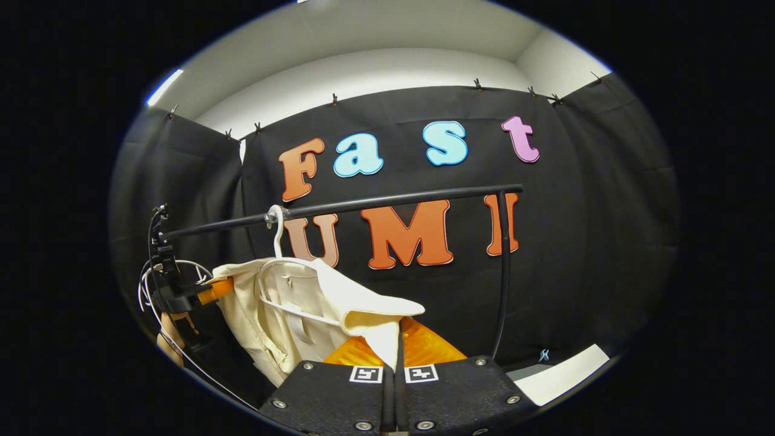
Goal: Grasp the clothes on the hanger with both hands and then place them into the laundry hamper below.
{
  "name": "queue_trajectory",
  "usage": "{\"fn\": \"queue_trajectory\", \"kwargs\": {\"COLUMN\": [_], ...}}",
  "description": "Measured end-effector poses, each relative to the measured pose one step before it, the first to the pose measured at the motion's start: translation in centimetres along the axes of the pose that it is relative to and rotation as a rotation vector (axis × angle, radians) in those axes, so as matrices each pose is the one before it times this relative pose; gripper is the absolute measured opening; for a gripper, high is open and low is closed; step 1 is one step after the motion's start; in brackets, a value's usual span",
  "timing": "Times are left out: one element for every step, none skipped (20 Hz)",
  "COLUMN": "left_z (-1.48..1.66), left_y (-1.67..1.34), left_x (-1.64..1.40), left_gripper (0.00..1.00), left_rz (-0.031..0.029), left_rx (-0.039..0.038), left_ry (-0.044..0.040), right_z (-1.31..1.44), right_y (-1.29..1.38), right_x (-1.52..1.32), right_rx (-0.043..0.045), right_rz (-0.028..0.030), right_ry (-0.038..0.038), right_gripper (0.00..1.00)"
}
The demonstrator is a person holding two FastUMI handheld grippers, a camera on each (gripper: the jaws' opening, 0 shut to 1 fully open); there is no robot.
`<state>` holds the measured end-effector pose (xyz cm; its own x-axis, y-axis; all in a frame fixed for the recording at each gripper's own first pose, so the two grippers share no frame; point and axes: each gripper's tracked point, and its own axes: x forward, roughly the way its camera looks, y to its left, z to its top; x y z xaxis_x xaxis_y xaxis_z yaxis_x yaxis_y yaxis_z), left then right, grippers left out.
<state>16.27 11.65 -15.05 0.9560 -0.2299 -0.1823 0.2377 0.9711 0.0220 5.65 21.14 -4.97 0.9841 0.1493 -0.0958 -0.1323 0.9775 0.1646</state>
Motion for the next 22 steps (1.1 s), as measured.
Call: {"fn": "queue_trajectory", "kwargs": {"left_z": [0.264,0.343,0.342,0.238,0.202,0.248,0.400,0.266,0.176,-0.019,-0.036,-0.072,0.038,-0.028,-0.085,-0.258,-0.223,-0.260,-0.259,-0.312,-0.626,-0.562], "left_y": [0.161,0.104,-0.028,-0.295,-0.082,0.021,0.134,-0.005,0.079,0.001,0.124,0.215,0.152,0.058,0.119,0.282,0.199,0.190,0.367,0.406,0.135,0.230], "left_x": [0.251,0.332,0.224,0.255,0.249,0.137,0.123,0.200,0.196,0.315,0.372,0.130,0.110,0.107,0.164,0.428,0.260,0.288,0.136,0.214,0.182,0.192], "left_gripper": [0.08,0.08,0.08,0.08,0.08,0.08,0.08,0.08,0.08,0.08,0.08,0.08,0.08,0.08,0.08,0.08,0.08,0.08,0.08,0.08,0.08,0.08], "left_rz": [-0.00232,0.00007,-0.00443,-0.00482,-0.00304,-0.00048,0.00051,-0.00122,-0.00518,-0.00537,-0.00168,0.00046,0.00400,0.00326,0.00450,0.00418,0.00340,0.00345,0.00510,0.00485,0.00323,0.00185], "left_rx": [0.00668,0.01249,0.00932,0.00615,0.00875,0.00792,0.00665,0.00409,-0.00156,-0.00349,0.00085,0.00415,0.00330,0.00275,0.00294,0.00306,0.00194,-0.00039,-0.00219,-0.00561,-0.00878,-0.00968], "left_ry": [-0.00420,-0.00643,-0.00552,-0.00272,-0.00363,-0.00413,-0.00859,-0.00618,-0.00224,0.00113,0.00295,0.00185,-0.00102,0.00053,0.00038,0.00391,0.00547,0.00765,0.00794,0.00842,0.00904,0.01084], "right_z": [0.335,0.115,0.066,-0.019,0.226,0.137,0.101,0.247,0.077,0.036,-0.121,-0.227,-0.159,-0.326,-0.374,-0.483,-0.561,-0.607,-0.643,-0.408,-0.555,-0.566], "right_y": [-0.994,-0.607,-0.051,-0.340,-0.620,-0.332,-0.090,-0.279,-0.404,-0.352,-0.274,-0.183,-0.083,0.005,-0.093,-0.131,-0.293,-0.122,-0.027,-0.093,0.026,-0.099], "right_x": [0.115,0.227,0.102,0.359,0.380,0.310,0.246,0.420,0.435,0.597,0.652,0.664,0.730,0.675,0.645,0.776,0.639,0.837,0.641,0.728,0.777,0.754], "right_rx": [-0.00661,0.00068,0.00732,-0.00394,-0.01012,0.00472,0.01273,0.01136,0.00696,0.00641,0.00668,0.00612,0.00582,0.00181,0.00099,0.00355,0.00594,0.01174,0.01240,0.01310,0.01516,0.01836], "right_rz": [-0.01707,-0.00471,0.00217,-0.00452,-0.00947,-0.00173,0.00522,0.00486,0.00430,0.00653,0.00987,0.01339,0.01466,0.01493,0.01596,0.01383,0.00969,0.00838,0.01269,0.01232,0.01588,0.01812], "right_ry": [-0.00603,0.00101,0.00184,0.00045,-0.00149,-0.00210,-0.00175,-0.00375,-0.00001,0.00354,0.00579,0.00814,0.00581,0.00721,0.00922,0.01158,0.01324,0.01775,0.01625,0.01040,0.01216,0.00938], "right_gripper": [0.00,0.00,0.00,0.00,0.00,0.00,0.00,0.00,0.00,0.00,0.05,0.05,0.00,0.00,0.00,0.00,0.00,0.00,0.00,0.00,0.00,0.00]}}
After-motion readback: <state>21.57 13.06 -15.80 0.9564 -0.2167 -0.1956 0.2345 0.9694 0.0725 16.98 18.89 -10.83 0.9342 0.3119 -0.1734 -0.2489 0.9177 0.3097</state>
